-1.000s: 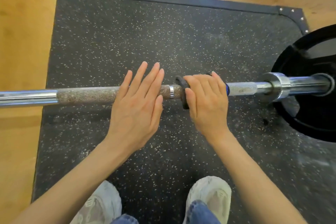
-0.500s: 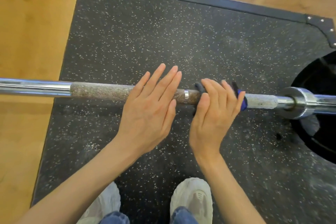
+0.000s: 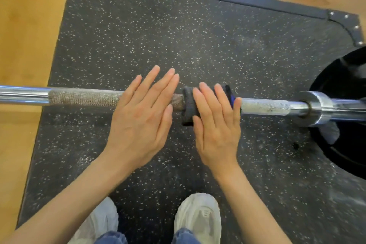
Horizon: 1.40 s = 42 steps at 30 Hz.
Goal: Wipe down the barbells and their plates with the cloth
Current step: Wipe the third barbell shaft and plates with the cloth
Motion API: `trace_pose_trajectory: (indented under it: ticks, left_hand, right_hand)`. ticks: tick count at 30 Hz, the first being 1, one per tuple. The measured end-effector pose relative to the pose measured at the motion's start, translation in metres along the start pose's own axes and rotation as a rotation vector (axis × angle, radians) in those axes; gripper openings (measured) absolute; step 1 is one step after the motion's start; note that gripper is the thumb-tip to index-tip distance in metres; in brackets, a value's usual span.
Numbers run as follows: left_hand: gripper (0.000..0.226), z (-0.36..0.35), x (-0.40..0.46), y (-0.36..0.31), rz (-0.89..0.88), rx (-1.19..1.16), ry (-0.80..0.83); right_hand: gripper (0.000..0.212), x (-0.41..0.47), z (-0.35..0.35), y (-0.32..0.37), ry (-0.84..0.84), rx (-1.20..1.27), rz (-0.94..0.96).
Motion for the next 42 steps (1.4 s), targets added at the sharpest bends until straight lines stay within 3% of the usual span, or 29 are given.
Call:
trace_pose_trajectory:
  ticks: [3, 6, 10, 13, 15, 18, 21, 24, 26, 29, 31, 34, 37, 40, 42]
  left_hand:
    - [0.053, -0.001, 0.001, -0.003, 0.002, -0.002, -0.001]
    - [0.053, -0.001, 0.001, -0.002, 0.020, 0.000, -0.005]
    - [0.054, 0.006, -0.005, 0.003, 0.057, -0.064, -0.026]
    - [0.055, 0.017, -0.019, 0.021, 0.167, -0.103, -0.076]
    - [0.056, 0.018, -0.028, 0.030, 0.215, -0.109, -0.089]
    - [0.055, 0.014, -0.032, 0.034, 0.218, -0.074, -0.094]
    - [0.054, 0.012, -0.031, 0.036, 0.209, -0.060, -0.087]
    - [0.053, 0.012, -0.030, 0.035, 0.200, -0.065, -0.094]
    - [0.053, 0.011, -0.029, 0.034, 0.209, -0.065, -0.102]
    - [0.052, 0.011, -0.030, 0.036, 0.205, -0.053, -0.099]
    - [0.052, 0.012, -0.031, 0.037, 0.196, -0.050, -0.084]
    - [0.052, 0.013, -0.030, 0.036, 0.193, -0.071, -0.081]
    - [0.052, 0.012, -0.029, 0.034, 0.208, -0.067, -0.105]
    - [0.052, 0.013, -0.031, 0.035, 0.205, -0.057, -0.107]
    - [0.052, 0.013, -0.032, 0.036, 0.191, -0.055, -0.096]
  right_hand:
    - [0.045, -0.006, 0.015, -0.041, -0.063, -0.056, -0.169]
    - [0.047, -0.003, 0.007, -0.002, -0.053, 0.064, -0.276]
    - [0.044, -0.002, 0.005, 0.004, 0.032, 0.039, -0.048]
    - [0.045, -0.007, 0.018, -0.034, -0.018, -0.004, -0.174]
    - [0.046, -0.006, 0.016, -0.017, -0.031, 0.071, -0.258]
    - [0.045, -0.002, 0.001, 0.032, 0.031, 0.121, -0.162]
    - [0.046, -0.004, 0.002, 0.021, 0.051, 0.016, -0.026]
    - [0.047, -0.010, 0.013, -0.001, 0.032, 0.005, -0.140]
    - [0.046, -0.005, 0.008, 0.023, 0.046, 0.059, -0.188]
    - [0.044, 0.006, -0.002, 0.058, 0.107, 0.081, -0.037]
    - [0.043, 0.009, 0.002, 0.043, 0.132, 0.014, 0.065]
    - [0.044, 0.005, 0.016, 0.003, 0.101, -0.053, -0.047]
    - [0.042, 0.009, 0.009, 0.029, 0.089, 0.012, -0.170]
    - [0.042, 0.017, -0.002, 0.064, 0.158, 0.061, -0.042]
    - [0.043, 0.020, 0.003, 0.050, 0.204, -0.004, 0.070]
Point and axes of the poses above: each hand's wrist, its own x-axis towards the middle knuckle, its own z-axis out of the back of the hand, y = z × x, the point moved 7 cm from there along x, towards the middle knuckle, and after that the axes turned 7 degrees about -z, right-handed, at the moved point
